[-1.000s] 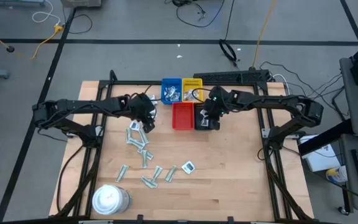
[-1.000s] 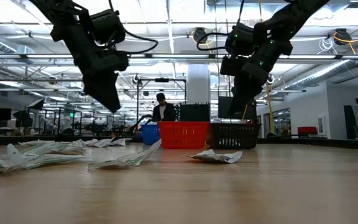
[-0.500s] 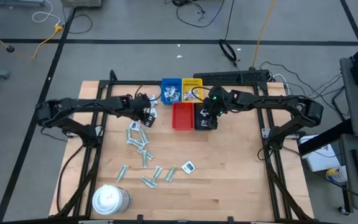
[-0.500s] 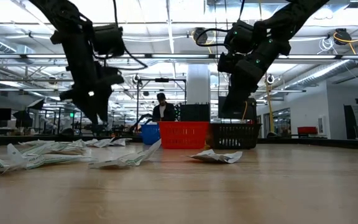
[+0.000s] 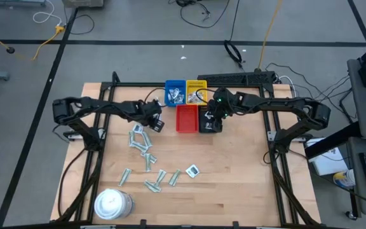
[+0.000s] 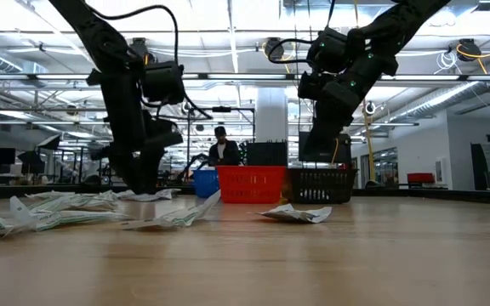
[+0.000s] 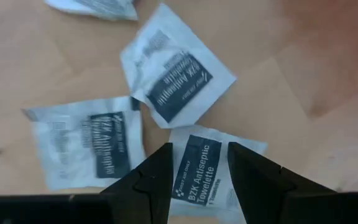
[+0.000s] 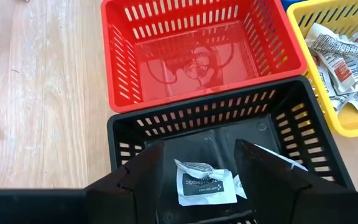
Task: Pick & Place First Aid Supplies
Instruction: Put the towelette pack into the black bin
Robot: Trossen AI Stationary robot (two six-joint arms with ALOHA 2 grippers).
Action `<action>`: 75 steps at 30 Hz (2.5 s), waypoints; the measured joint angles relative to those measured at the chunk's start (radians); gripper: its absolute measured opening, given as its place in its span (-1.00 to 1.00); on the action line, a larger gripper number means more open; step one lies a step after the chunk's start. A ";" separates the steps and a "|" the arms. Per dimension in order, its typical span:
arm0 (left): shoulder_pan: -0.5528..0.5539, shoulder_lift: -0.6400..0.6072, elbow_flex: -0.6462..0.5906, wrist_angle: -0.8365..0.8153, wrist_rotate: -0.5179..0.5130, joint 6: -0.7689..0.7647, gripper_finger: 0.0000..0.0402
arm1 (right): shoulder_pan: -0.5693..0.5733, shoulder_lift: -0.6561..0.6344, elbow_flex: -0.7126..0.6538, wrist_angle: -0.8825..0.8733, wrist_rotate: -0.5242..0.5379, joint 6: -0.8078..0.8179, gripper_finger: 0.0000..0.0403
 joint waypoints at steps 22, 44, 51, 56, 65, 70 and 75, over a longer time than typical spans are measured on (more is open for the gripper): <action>0.011 0.050 0.001 -0.015 0.109 0.043 -0.97 | 0.000 0.000 0.000 0.000 0.004 -0.052 -0.05; 0.006 -0.309 -0.004 0.244 0.258 0.452 -1.00 | 0.000 -0.001 0.000 0.207 -0.090 0.181 -0.05; 0.006 -0.309 -0.091 0.690 0.254 0.476 -1.00 | 0.003 -0.001 0.000 0.399 -0.187 0.293 -0.05; 0.006 -0.308 -0.107 0.852 0.201 0.512 -1.00 | 0.023 -0.001 0.000 0.553 -0.185 0.374 -0.05; -0.036 -0.248 -0.079 1.011 0.121 0.528 -1.00 | 0.088 -0.001 0.001 0.786 -0.111 0.479 -0.05; -0.077 -0.195 -0.021 1.020 0.117 0.553 -1.00 | 0.103 -0.001 0.001 0.771 -0.072 0.478 -0.05; -0.097 -0.156 0.021 1.021 0.089 0.554 -1.00 | 0.105 -0.001 0.001 0.770 -0.054 0.488 -0.05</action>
